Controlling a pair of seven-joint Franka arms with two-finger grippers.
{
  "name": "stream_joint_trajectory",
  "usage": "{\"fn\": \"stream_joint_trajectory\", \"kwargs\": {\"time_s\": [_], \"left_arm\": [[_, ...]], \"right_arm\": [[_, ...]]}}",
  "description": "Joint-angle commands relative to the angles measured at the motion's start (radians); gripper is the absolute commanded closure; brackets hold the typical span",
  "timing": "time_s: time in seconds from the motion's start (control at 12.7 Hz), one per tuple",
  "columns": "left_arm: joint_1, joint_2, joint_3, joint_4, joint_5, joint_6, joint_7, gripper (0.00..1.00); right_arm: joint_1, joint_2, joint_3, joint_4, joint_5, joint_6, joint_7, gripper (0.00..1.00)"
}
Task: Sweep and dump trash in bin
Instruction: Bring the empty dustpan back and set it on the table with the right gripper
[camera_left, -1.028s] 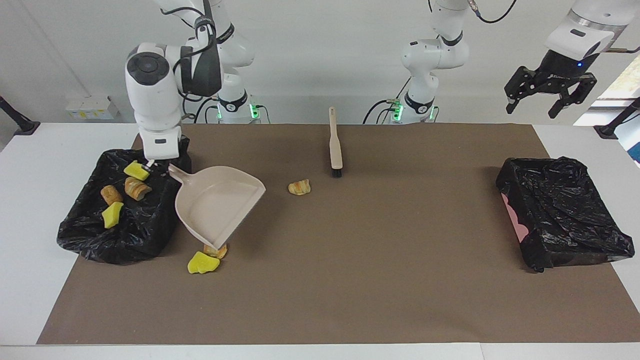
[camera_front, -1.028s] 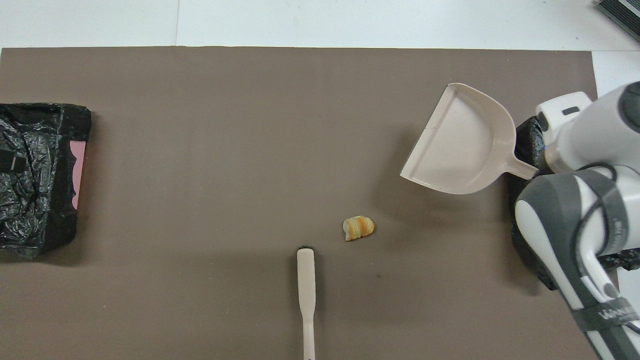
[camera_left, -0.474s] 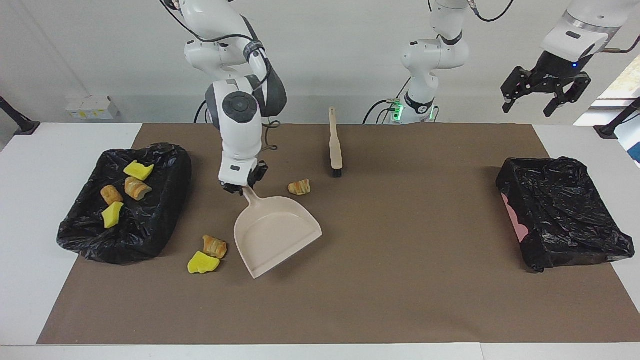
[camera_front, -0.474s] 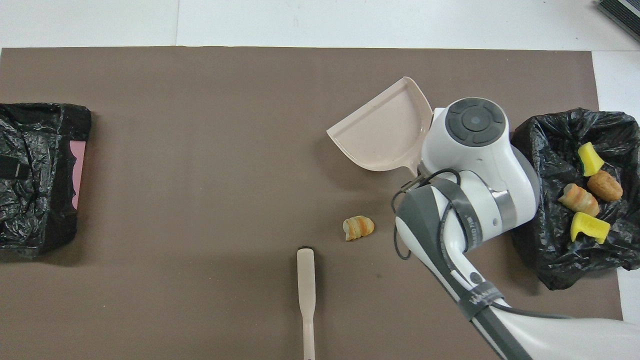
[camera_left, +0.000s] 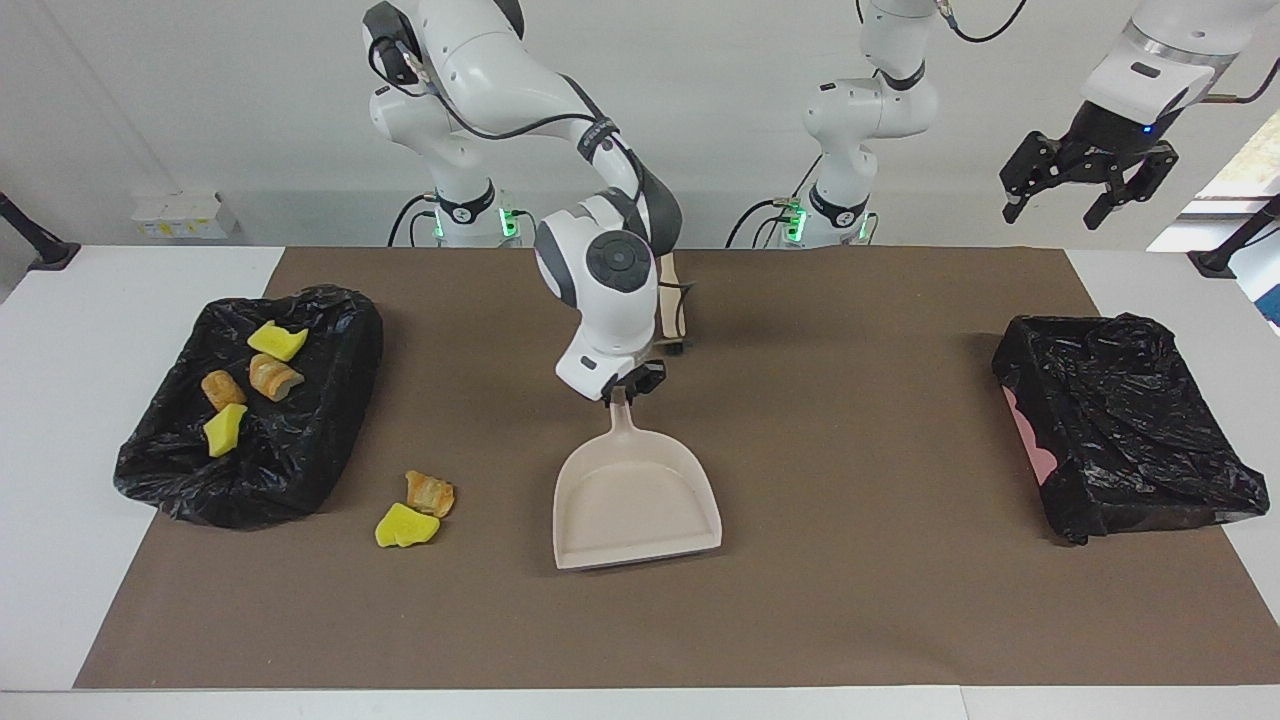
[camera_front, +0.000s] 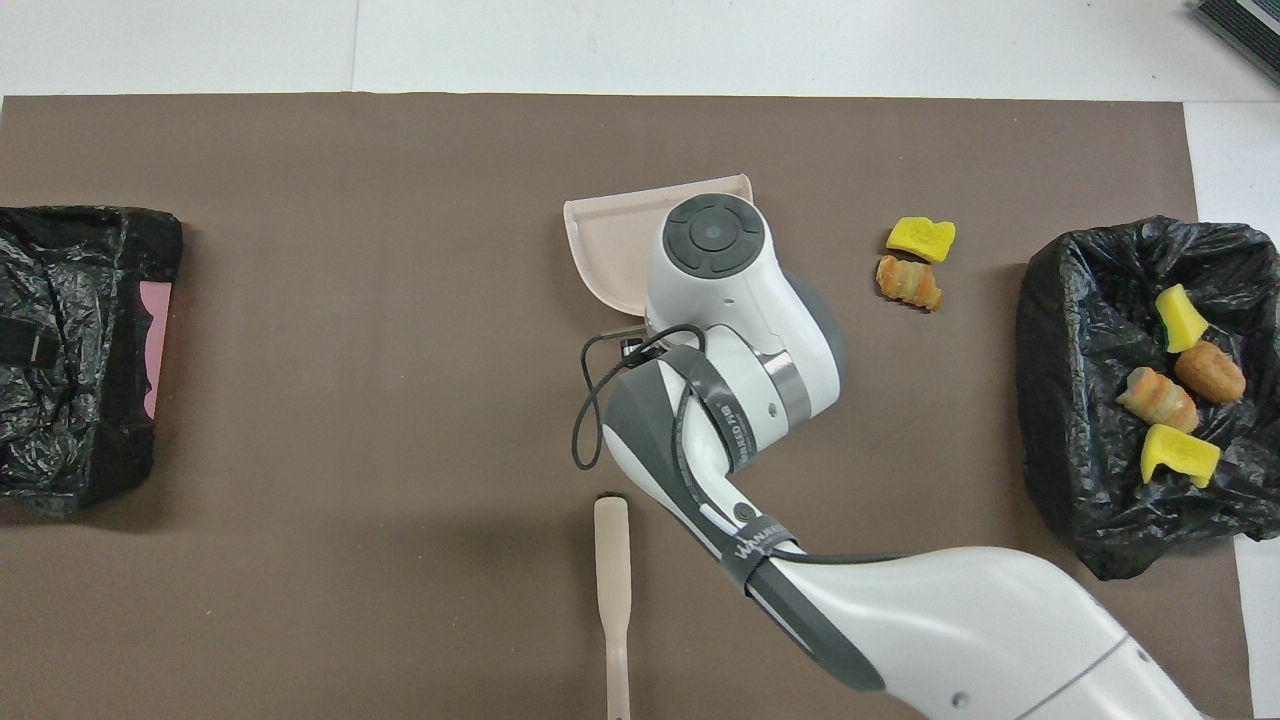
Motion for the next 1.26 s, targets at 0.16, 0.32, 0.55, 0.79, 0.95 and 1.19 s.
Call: {"fn": "stream_joint_trajectory", "kwargs": {"time_s": [0.16,0.32,0.55,0.79,0.95,1.19], "left_arm": [[0.003,-0.031,-0.001,-0.033,0.008,-0.005,-0.026,0.0],[0.011,-0.031,0.002,-0.031,0.008,-0.001,-0.024,0.0],[0.005,-0.031,0.004,-0.033,0.007,0.002,-0.027,0.0],[-0.005,-0.031,-0.001,-0.036,0.005,0.007,-0.032,0.0],[-0.015,-0.031,-0.012,-0.039,-0.003,0.033,-0.032,0.0],[-0.104,-0.017,-0.013,-0.089,-0.004,0.122,-0.03,0.0]], "right_arm": [[0.078,0.172,-0.004,0.241,0.079,-0.029,0.184,1.0],[0.095,0.143,-0.003,0.203,0.078,0.004,0.161,0.0],[0.104,-0.008,-0.003,0.031,0.085,-0.008,0.167,0.0],[0.133,-0.151,-0.001,-0.159,0.087,-0.005,0.178,0.0],[0.161,-0.237,0.007,-0.282,0.089,0.001,0.178,0.0],[0.222,-0.375,0.011,-0.495,0.148,0.069,0.184,0.0]]}}
